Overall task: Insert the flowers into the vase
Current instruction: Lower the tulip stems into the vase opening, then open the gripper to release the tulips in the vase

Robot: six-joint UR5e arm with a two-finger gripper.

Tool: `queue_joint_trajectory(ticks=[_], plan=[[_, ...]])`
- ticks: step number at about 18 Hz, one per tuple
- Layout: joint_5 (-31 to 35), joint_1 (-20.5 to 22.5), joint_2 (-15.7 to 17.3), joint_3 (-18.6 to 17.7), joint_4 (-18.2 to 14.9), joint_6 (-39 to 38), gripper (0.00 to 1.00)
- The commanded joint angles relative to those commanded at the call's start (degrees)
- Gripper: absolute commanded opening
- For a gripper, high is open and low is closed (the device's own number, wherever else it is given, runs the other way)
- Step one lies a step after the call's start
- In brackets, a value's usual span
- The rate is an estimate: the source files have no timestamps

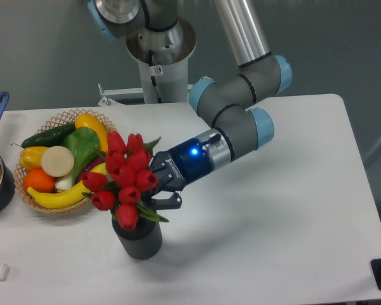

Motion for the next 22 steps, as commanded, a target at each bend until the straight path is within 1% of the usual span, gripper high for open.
queue_joint_trajectory(ticks=[9, 11, 15, 17, 19, 21, 22], plan=[[0.4, 0.3, -2.0, -0.8, 0.1, 0.2, 0.34], [0.4, 0.3, -2.6, -0.8, 0.1, 1.7, 0.34], [0.4, 0.2, -2.8, -1.0, 0.1, 1.8, 0.35], [0.5, 0.3, -3.2, -1.1, 0.1, 1.9, 0.41], [1.6, 0.8, -3.0, -2.2, 0.1, 1.9, 0.42], [2.6, 0.9, -3.0, -2.3, 0.1, 1.9, 0.43], [2.8, 0.9, -3.1, -2.2, 0.1, 1.9, 0.49]])
